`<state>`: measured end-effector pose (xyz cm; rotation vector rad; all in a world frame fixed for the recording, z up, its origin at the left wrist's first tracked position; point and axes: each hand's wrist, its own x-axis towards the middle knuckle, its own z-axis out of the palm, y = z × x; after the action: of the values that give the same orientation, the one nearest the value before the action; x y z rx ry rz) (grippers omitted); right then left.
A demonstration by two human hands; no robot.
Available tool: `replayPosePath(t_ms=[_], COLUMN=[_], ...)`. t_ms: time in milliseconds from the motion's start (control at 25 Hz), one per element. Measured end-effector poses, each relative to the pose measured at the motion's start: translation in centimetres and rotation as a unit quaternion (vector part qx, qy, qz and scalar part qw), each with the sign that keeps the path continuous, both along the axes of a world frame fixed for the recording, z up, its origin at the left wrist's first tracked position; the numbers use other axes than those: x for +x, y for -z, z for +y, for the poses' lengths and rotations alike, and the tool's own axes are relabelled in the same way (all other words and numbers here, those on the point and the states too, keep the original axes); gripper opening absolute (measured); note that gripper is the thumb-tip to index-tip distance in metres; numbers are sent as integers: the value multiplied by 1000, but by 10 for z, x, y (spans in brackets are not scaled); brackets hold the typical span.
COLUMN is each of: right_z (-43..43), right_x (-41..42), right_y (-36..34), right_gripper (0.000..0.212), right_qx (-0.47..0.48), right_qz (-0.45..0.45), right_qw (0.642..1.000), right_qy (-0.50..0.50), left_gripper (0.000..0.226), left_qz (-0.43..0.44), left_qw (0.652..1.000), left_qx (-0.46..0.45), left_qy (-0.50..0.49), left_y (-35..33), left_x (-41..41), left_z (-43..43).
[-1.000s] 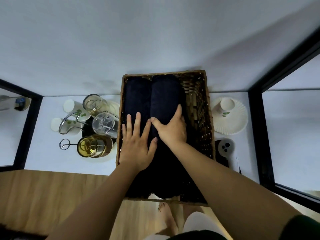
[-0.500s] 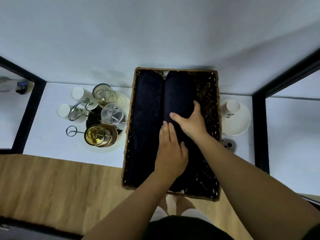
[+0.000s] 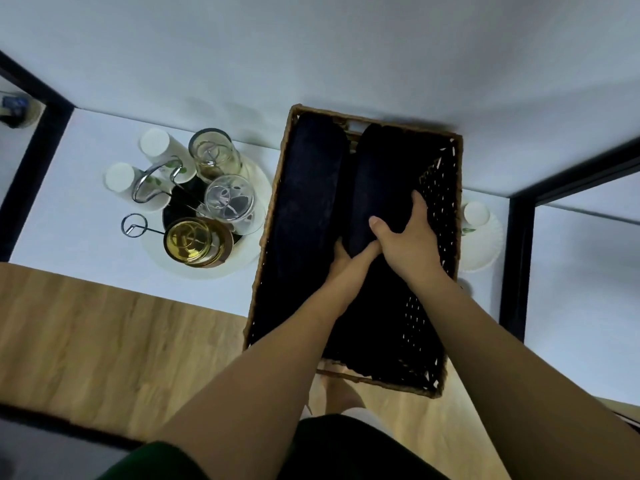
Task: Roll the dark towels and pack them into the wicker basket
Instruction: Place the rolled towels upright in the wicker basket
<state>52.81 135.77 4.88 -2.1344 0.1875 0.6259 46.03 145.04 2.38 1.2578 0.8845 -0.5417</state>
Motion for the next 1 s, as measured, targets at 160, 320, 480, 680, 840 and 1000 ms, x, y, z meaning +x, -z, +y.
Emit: replayPosePath(t_ms=[160,320,480,680,840,1000], right_z=[-33,-61,-59,-60,-62,-65], right_x=[-19,-20,-21,-18,-16,-17], right_y=[-25,-6,1,1,7,13], right_gripper=[64,65,61,67,67,66], right_qx=[-119,-126,-115,-86,-92,-105], right_qz=[-223,-77,-48,-52,-60,-65], right_qw=[965,988,991,994,993,992], right_qy=[-71,40,47,36,34,31], left_gripper=[118,121,117,86,82,75], left_qz=[4,9,-17,-51,-68,-81], left_qw=[996,992,998,990,990,991], left_qx=[-41,-75,-58,-128,-125,-66], left_qy=[-77,-106,-16,9,-2,-80], left_y=[21,69,63,52,51,48], left_x=[20,48,66,65,92,148], left_z=[0,1,-11,-25,-10,-6])
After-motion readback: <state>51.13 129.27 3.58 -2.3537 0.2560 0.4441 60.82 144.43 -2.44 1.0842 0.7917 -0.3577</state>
